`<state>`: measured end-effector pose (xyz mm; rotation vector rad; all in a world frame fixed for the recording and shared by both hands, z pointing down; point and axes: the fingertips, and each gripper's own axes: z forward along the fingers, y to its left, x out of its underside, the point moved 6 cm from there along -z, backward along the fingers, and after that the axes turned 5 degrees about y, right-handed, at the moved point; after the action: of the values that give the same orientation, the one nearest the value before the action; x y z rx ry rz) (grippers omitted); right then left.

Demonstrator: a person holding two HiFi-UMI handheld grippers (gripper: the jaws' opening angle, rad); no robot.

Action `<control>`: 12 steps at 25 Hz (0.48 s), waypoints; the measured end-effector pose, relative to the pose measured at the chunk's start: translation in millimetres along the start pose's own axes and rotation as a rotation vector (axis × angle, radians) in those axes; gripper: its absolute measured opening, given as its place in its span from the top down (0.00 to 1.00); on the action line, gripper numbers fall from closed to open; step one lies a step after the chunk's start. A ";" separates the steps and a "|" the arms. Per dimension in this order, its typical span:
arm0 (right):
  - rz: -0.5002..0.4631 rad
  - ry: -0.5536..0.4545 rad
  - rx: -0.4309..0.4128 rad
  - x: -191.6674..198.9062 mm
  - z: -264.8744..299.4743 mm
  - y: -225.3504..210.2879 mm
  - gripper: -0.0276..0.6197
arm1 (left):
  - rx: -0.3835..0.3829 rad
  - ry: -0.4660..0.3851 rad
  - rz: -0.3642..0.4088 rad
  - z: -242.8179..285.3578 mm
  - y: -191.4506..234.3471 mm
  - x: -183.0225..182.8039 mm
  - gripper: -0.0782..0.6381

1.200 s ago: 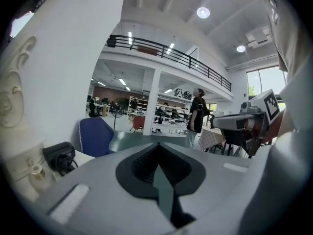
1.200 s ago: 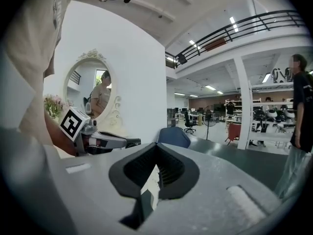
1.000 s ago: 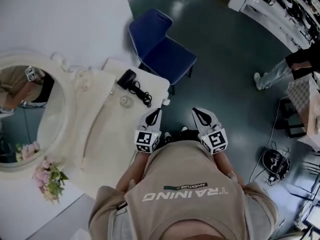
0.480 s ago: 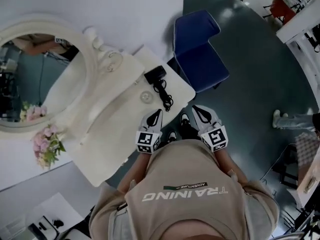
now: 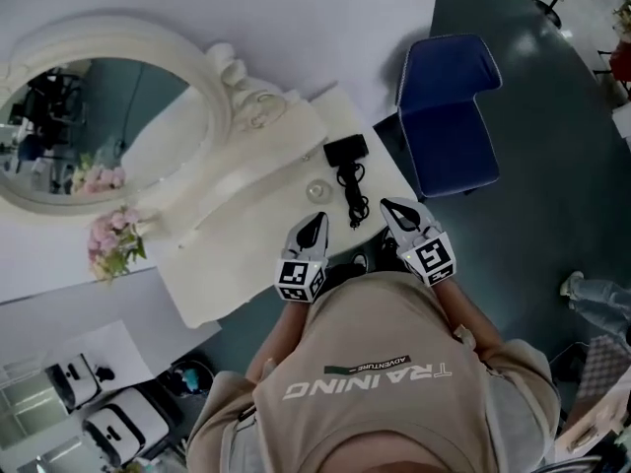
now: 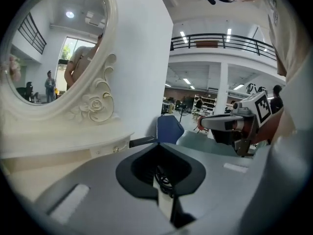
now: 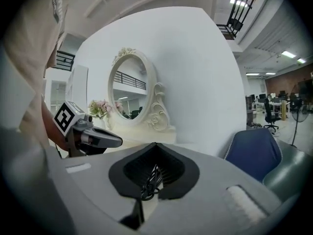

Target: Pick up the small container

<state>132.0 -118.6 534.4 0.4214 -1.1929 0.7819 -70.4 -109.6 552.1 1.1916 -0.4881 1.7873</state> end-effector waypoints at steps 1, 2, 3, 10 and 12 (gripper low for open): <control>-0.006 -0.002 -0.018 -1.0 5.0 -2.3 0.95 | -0.020 -0.002 -0.008 -1.3 1.3 -0.5 0.87; -0.014 -0.005 -0.035 -2.3 9.9 -4.1 0.95 | -0.039 -0.004 -0.013 -2.5 2.9 -0.8 0.87; -0.021 -0.008 -0.053 -3.6 14.7 -5.0 0.95 | -0.058 -0.005 -0.016 -3.8 4.7 -0.6 0.87; -0.035 0.023 -0.126 -4.2 33.5 -1.8 0.95 | -0.119 -0.008 -0.025 -9.8 15.5 3.7 0.87; -0.044 0.026 -0.134 -7.9 37.2 1.6 0.95 | -0.106 -0.006 -0.024 -9.1 19.3 7.3 0.87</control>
<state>105.0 -144.9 539.3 0.3249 -1.1998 0.6640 -92.4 -109.5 557.3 1.1251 -0.5631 1.7163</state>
